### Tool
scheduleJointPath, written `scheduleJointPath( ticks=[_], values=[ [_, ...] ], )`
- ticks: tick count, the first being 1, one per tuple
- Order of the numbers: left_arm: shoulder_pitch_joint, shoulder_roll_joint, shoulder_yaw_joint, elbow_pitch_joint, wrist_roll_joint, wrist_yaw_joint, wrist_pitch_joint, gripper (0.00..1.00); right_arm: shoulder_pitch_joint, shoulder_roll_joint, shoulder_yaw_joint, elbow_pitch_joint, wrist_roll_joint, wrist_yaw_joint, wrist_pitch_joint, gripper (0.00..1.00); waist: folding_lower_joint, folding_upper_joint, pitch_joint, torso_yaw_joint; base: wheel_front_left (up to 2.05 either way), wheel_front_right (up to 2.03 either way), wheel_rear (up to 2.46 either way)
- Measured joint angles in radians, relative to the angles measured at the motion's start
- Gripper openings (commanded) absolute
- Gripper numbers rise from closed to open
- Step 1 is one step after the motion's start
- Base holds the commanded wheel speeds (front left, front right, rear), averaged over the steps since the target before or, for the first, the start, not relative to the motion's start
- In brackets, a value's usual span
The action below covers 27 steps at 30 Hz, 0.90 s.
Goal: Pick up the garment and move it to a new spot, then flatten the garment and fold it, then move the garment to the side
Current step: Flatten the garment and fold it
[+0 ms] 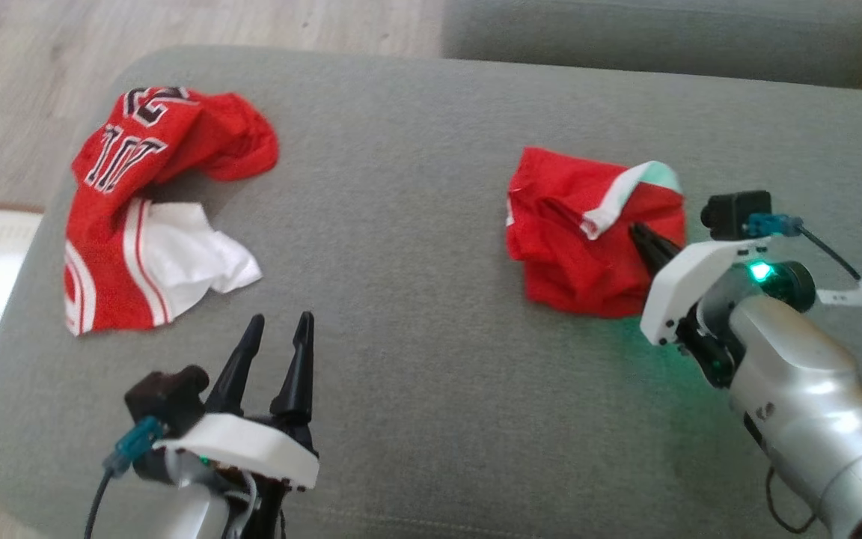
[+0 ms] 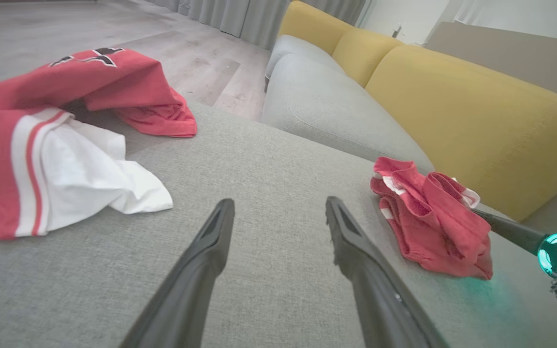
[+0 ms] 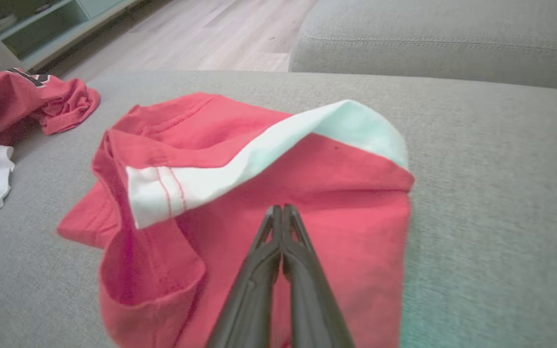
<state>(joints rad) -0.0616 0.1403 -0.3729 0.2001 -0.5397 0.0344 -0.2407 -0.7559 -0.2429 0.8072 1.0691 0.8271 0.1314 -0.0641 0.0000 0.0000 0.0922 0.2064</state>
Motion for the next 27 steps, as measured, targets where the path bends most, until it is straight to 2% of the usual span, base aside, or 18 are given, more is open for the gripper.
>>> scheduleJointPath(
  ticks=[5, 11, 17, 21, 27],
  values=[
    [-0.029, -0.012, 0.000, 0.016, 0.000, -0.008, 0.000, 1.00, -0.037, 0.012, 0.023, 0.037, 0.010, 0.000, 0.039, 0.00, 0.0000, 0.0000, 0.030, 0.053, 0.00, 0.00, 0.00],
    [-0.040, -0.023, -0.001, 0.036, 0.000, -0.018, -0.007, 1.00, -0.125, 0.020, 0.030, 0.053, 0.020, 0.000, 0.001, 0.00, 0.0000, 0.0000, 0.073, 0.113, 0.00, 0.00, 0.00],
    [-0.073, -0.040, 0.001, 0.056, 0.000, -0.035, -0.008, 1.00, -0.193, 0.081, 0.086, 0.044, 0.028, 0.000, -0.015, 0.00, 0.0003, 0.0000, 0.111, 0.151, 0.00, 0.00, 0.00],
    [-0.074, -0.047, 0.007, 0.063, 0.000, -0.035, -0.008, 1.00, -0.195, 0.118, 0.133, -0.006, 0.044, 0.000, -0.058, 0.00, 0.0002, 0.0000, 0.110, 0.147, 0.00, 0.00, 0.00],
    [-0.070, -0.048, 0.032, 0.061, 0.012, -0.035, -0.009, 1.00, -0.196, 0.097, 0.181, -0.081, 0.075, 0.000, -0.136, 0.00, 0.0000, 0.0000, 0.083, 0.103, 0.00, 0.00, 0.00]
  ],
)
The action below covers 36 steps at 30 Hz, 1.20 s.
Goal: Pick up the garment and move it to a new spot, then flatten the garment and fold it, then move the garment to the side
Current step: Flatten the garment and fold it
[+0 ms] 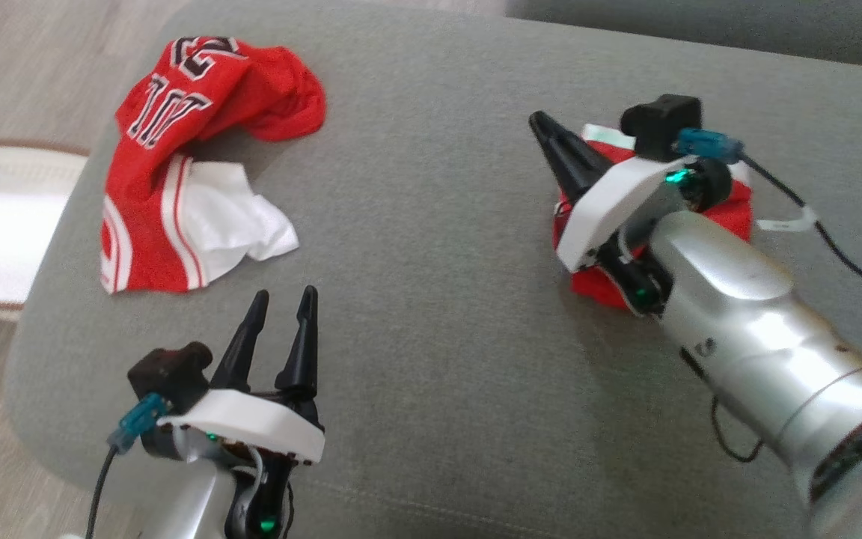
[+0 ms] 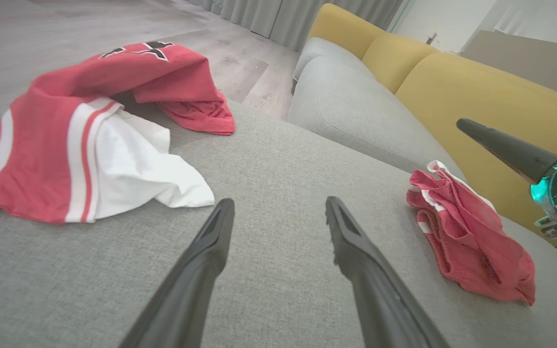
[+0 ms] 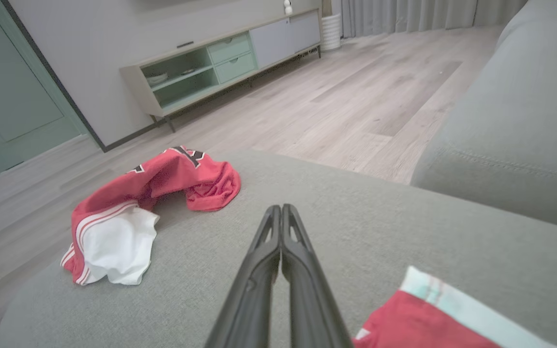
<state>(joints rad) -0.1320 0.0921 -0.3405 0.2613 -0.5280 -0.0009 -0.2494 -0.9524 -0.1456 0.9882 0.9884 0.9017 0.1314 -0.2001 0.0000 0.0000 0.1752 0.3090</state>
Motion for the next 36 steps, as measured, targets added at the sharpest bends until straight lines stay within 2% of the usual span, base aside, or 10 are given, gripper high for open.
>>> scheduleJointPath(
  ticks=[6, 11, 16, 19, 23, 31, 36],
  values=[
    [0.008, 0.000, 0.006, -0.011, 0.014, 0.000, 0.000, 1.00, 0.000, -0.121, -0.010, -0.025, 0.005, 0.000, -0.040, 0.00, 0.0000, 0.0000, -0.029, -0.063, 0.00, 0.00, 0.00],
    [0.008, -0.002, 0.007, -0.019, 0.016, 0.000, 0.000, 1.00, 0.011, -0.219, -0.105, -0.023, -0.007, 0.000, -0.048, 0.00, 0.0000, 0.0000, -0.042, -0.098, 0.00, 0.00, 0.00],
    [0.008, -0.003, 0.007, -0.026, 0.016, -0.008, 0.000, 1.00, 0.075, -0.265, -0.269, -0.041, -0.134, 0.000, -0.049, 0.00, 0.0000, 0.0000, -0.029, -0.089, 0.00, 0.00, 0.00],
    [0.009, -0.003, 0.007, -0.024, 0.016, -0.010, 0.000, 1.00, 0.152, -0.243, -0.360, -0.048, -0.194, 0.000, -0.051, 0.00, 0.0000, 0.0000, -0.025, -0.071, 0.00, 0.00, 0.00],
    [0.008, -0.007, 0.006, -0.016, 0.016, -0.018, 0.000, 1.00, 0.264, -0.165, -0.392, -0.006, -0.239, 0.000, -0.051, 0.00, 0.0000, 0.0000, -0.016, -0.044, 0.00, 0.00, 0.00],
    [0.008, -0.008, 0.016, -0.005, 0.016, -0.018, 0.000, 1.00, 0.322, -0.052, -0.360, 0.024, -0.256, 0.000, -0.051, 0.00, 0.0000, 0.0000, -0.013, -0.015, 0.00, 0.00, 0.00],
    [0.008, -0.012, 0.026, -0.003, 0.023, -0.018, 0.000, 1.00, 0.365, 0.021, -0.279, -0.039, -0.254, 0.000, -0.051, 0.00, 0.0000, 0.0000, -0.017, -0.017, 0.00, 0.00, 0.00]
  ],
)
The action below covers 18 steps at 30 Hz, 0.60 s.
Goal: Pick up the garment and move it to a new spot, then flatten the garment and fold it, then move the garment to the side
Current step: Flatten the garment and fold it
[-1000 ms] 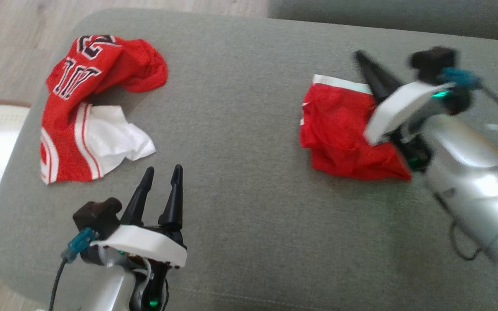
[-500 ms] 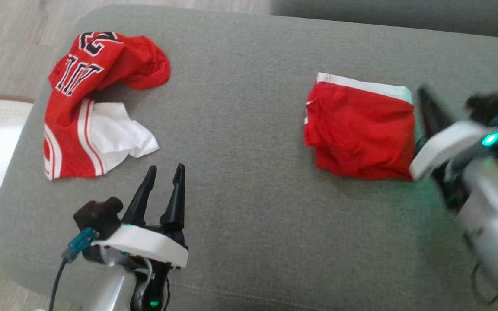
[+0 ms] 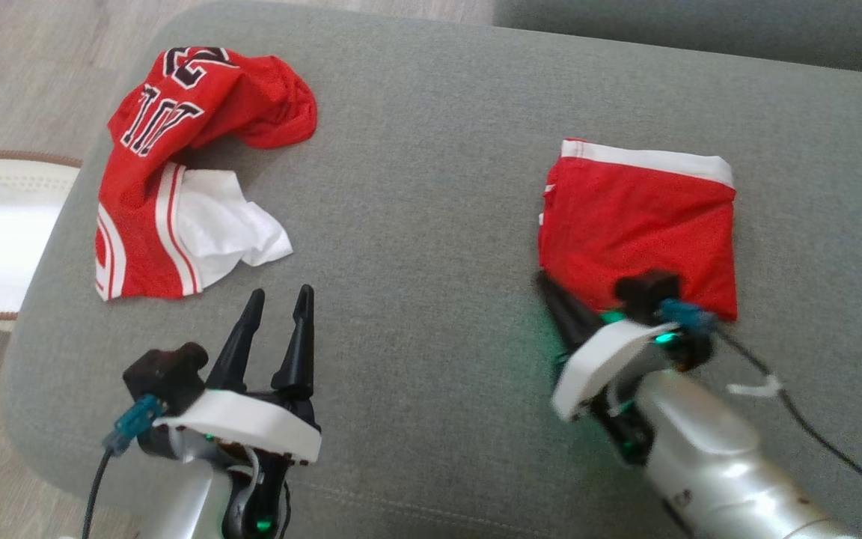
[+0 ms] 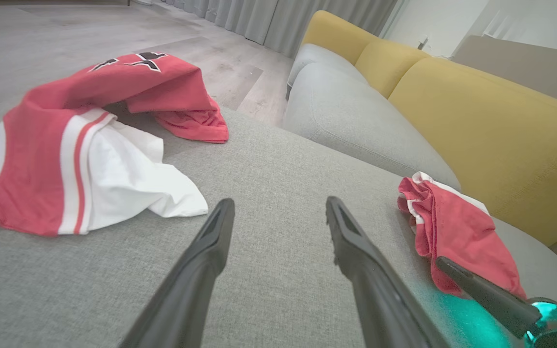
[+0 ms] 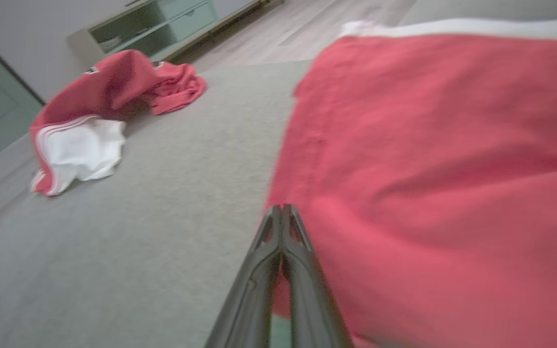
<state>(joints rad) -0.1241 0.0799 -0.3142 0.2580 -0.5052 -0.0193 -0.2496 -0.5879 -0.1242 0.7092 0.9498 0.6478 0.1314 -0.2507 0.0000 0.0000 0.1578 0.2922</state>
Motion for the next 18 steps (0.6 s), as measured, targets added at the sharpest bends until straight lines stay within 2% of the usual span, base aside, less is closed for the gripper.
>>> scheduleJointPath(
  ticks=[4, 7, 11, 17, 18],
  values=[
    [0.000, -0.002, 0.002, 0.000, 0.003, -0.008, 0.000, 1.00, 0.022, 0.039, 0.067, -0.076, 0.001, 0.000, 0.000, 0.00, 0.0000, 0.0000, -0.003, -0.015, 0.00, 0.00, 0.00],
    [0.000, -0.002, 0.006, -0.002, 0.008, -0.007, 0.000, 1.00, 0.022, 0.041, 0.055, -0.182, -0.008, 0.000, 0.000, 0.00, 0.0000, 0.0000, -0.004, -0.039, 0.00, 0.00, 0.00],
    [0.002, 0.000, 0.016, -0.014, 0.018, -0.007, 0.000, 1.00, 0.022, 0.004, -0.016, -0.296, -0.053, 0.000, 0.000, 0.00, 0.0000, 0.0000, -0.015, -0.069, 0.00, 0.00, 0.00],
    [0.026, 0.010, 0.042, -0.042, 0.029, 0.002, 0.000, 1.00, 0.025, -0.087, -0.200, -0.439, -0.129, 0.000, 0.000, 0.00, 0.0000, 0.0000, -0.042, -0.130, 0.00, 0.00, 0.00],
    [0.031, 0.012, 0.046, -0.046, 0.029, 0.003, 0.000, 1.00, 0.027, -0.099, -0.231, -0.461, -0.142, 0.000, 0.000, 0.26, 0.0000, 0.0000, -0.047, -0.142, 0.00, 0.00, 0.00]
  ],
)
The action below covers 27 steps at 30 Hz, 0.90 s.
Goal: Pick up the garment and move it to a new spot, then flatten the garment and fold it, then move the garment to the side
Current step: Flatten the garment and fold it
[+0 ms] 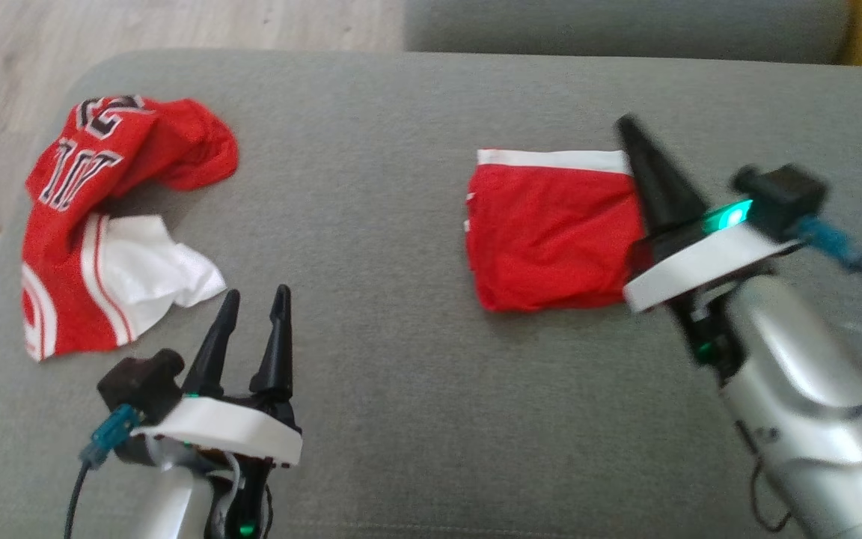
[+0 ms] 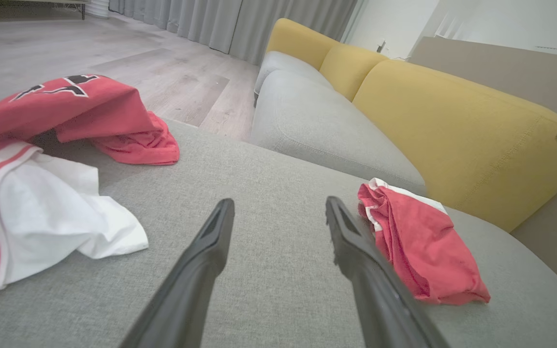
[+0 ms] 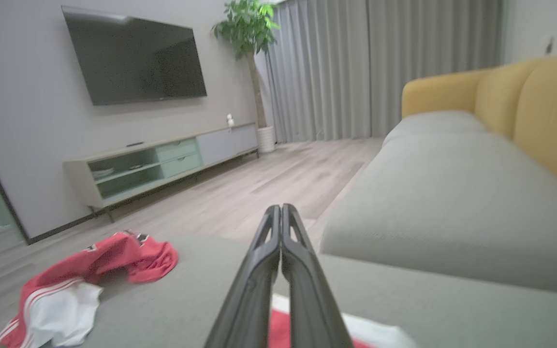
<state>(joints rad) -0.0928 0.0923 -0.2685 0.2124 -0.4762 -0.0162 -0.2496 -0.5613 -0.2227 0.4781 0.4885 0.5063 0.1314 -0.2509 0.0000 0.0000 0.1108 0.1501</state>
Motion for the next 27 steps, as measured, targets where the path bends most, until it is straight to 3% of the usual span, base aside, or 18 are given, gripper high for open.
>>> scheduleJointPath(
  ticks=[1, 2, 7, 18, 27],
  values=[
    [0.003, 0.002, 0.003, -0.004, 0.000, 0.005, 0.000, 1.00, 0.001, -0.011, -0.028, -0.018, -0.011, 0.000, 0.000, 0.72, 0.0000, 0.0000, -0.004, -0.012, 0.00, 0.00, 0.00],
    [0.005, 0.003, 0.006, -0.010, 0.002, 0.009, 0.000, 1.00, 0.002, -0.018, -0.056, -0.034, -0.016, 0.000, 0.000, 1.00, 0.0000, 0.0000, -0.007, -0.023, 0.00, 0.00, 0.00],
    [0.004, 0.016, 0.025, -0.048, 0.019, 0.026, 0.000, 1.00, 0.063, -0.039, -0.128, -0.086, -0.036, 0.000, -0.003, 1.00, 0.0000, 0.0000, -0.029, -0.081, 0.00, 0.00, 0.00],
    [0.056, 0.053, 0.084, -0.091, 0.102, 0.071, 0.000, 1.00, 0.298, -0.001, -0.173, -0.104, -0.098, 0.000, -0.005, 1.00, 0.0000, 0.0000, -0.101, -0.196, 0.00, 0.00, 0.00],
    [0.098, 0.051, 0.171, -0.072, 0.169, 0.058, 0.000, 1.00, 0.360, 0.048, -0.238, -0.084, -0.150, 0.000, -0.005, 1.00, 0.0000, 0.0000, -0.118, -0.207, 0.00, 0.00, 0.00]
  ],
)
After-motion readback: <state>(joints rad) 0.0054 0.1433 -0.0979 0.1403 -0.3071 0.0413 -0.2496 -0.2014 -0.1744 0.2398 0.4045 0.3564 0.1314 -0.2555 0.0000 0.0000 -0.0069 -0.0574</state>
